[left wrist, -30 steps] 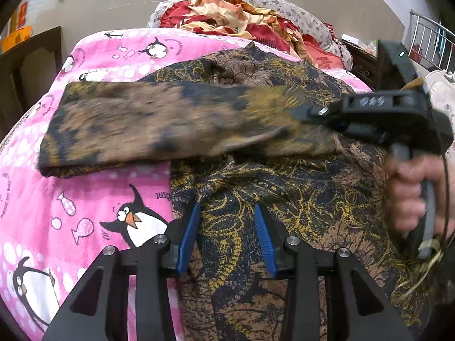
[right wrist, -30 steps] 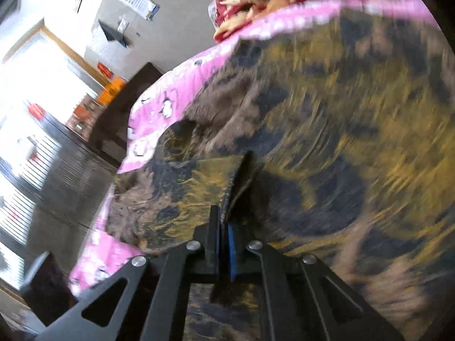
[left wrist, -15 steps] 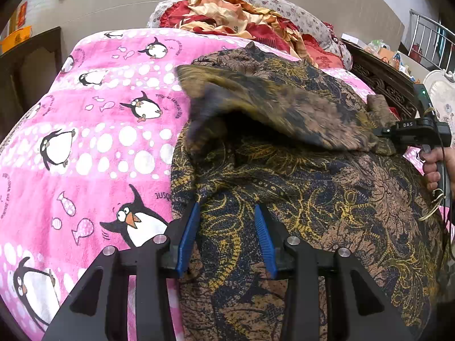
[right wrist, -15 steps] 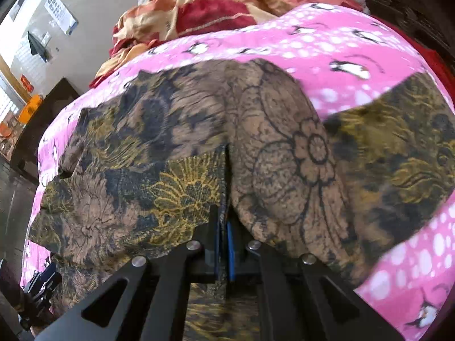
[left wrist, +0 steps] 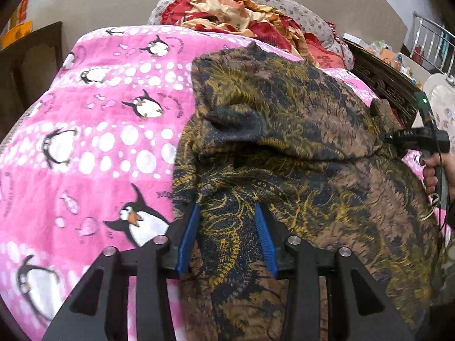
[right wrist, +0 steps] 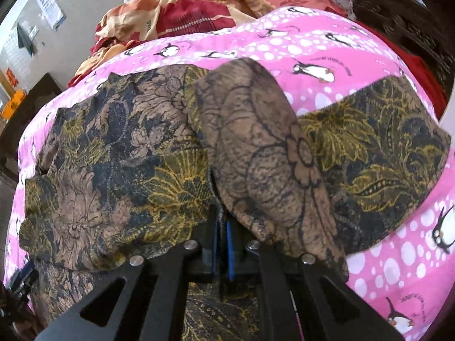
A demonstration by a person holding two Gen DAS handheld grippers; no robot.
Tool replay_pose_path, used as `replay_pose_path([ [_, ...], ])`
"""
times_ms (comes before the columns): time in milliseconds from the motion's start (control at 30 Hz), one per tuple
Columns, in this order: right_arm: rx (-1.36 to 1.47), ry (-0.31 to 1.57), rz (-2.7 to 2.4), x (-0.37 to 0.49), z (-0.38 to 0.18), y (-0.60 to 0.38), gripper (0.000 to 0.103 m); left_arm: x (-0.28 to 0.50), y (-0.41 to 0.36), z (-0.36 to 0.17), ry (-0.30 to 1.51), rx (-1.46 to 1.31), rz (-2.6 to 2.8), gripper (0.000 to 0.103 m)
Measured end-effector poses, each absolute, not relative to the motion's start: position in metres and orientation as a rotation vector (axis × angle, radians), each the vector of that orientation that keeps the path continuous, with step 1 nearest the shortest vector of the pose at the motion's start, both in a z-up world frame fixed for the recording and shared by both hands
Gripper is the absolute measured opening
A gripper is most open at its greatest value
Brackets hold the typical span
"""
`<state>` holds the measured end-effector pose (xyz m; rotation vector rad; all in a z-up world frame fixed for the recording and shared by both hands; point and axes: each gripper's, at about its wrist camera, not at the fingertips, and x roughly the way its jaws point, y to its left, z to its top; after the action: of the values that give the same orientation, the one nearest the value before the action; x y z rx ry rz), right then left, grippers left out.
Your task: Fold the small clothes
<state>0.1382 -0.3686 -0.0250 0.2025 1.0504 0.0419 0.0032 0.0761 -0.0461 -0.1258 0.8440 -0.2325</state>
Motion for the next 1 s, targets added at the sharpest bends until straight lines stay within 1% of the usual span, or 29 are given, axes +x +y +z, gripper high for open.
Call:
replay_pose_path([
  [33,0.182,1.044,0.049,0.135,-0.017,-0.367,0.011,0.0,0.079,-0.036,0.804,-0.129,-0.218,0.021],
  [100,0.149,0.994,0.071,0.127,0.002,-0.358,0.023,-0.006,0.086,-0.006,0.689,-0.165,-0.178,0.021],
  [167,0.095,0.892,0.101,0.107,0.026,-0.35,0.047,0.007,0.086,0.014,0.644,-0.213,-0.189,0.022],
  [200,0.081,0.848,0.123,0.098,0.034,-0.347,0.049,0.018,0.081,0.017,0.656,-0.22,-0.209,0.022],
  [267,0.073,0.79,0.191,0.089,0.041,-0.335,0.049,0.048,0.064,0.011,0.708,-0.212,-0.24,0.022],
  [300,0.07,0.79,0.218,0.09,0.04,-0.329,0.049,0.061,0.056,0.003,0.748,-0.196,-0.249,0.019],
  [367,0.057,0.816,0.262,0.098,0.027,-0.315,0.049,0.088,0.036,-0.029,0.867,-0.122,-0.223,0.0],
  [433,0.034,0.883,0.229,0.105,0.003,-0.314,0.049,0.097,0.029,-0.058,0.945,-0.067,-0.183,0.0],
  [467,0.025,0.958,0.182,0.112,-0.014,-0.319,0.046,0.092,0.029,-0.055,0.891,-0.065,-0.181,0.0],
  [500,0.034,1.05,0.137,0.119,-0.032,-0.325,0.045,0.092,0.028,-0.053,0.895,-0.063,-0.172,0.0],
  [533,0.078,1.039,0.148,0.119,-0.032,-0.331,0.044,0.092,0.029,-0.048,0.889,-0.079,-0.161,0.0],
  [633,0.129,0.954,0.157,0.12,-0.005,-0.33,0.044,0.1,0.029,-0.023,0.786,-0.092,-0.129,0.0],
  [700,0.13,0.883,0.19,0.127,0.013,-0.32,0.045,0.12,0.023,-0.02,0.78,-0.079,-0.123,0.001],
  [767,0.109,0.851,0.194,0.14,0.016,-0.309,0.054,0.143,0.018,-0.029,0.812,-0.063,-0.106,0.002],
  [833,0.077,0.9,0.153,0.152,-0.005,-0.302,0.056,0.159,0.017,-0.049,0.88,-0.039,-0.087,0.002],
  [867,0.059,0.947,0.133,0.157,-0.023,-0.301,0.062,0.162,0.019,-0.064,0.914,-0.036,-0.095,0.002],
  [900,0.027,0.942,0.122,0.157,-0.034,-0.299,0.064,0.155,0.019,-0.067,0.853,-0.026,-0.102,0.003],
  [933,0.009,0.908,0.113,0.152,-0.036,-0.298,0.066,0.152,0.019,-0.069,0.844,-0.024,-0.105,0.004],
  [1000,0.001,0.905,0.098,0.152,-0.034,-0.297,0.068,0.15,0.018,-0.072,0.842,-0.021,-0.102,0.004],
])
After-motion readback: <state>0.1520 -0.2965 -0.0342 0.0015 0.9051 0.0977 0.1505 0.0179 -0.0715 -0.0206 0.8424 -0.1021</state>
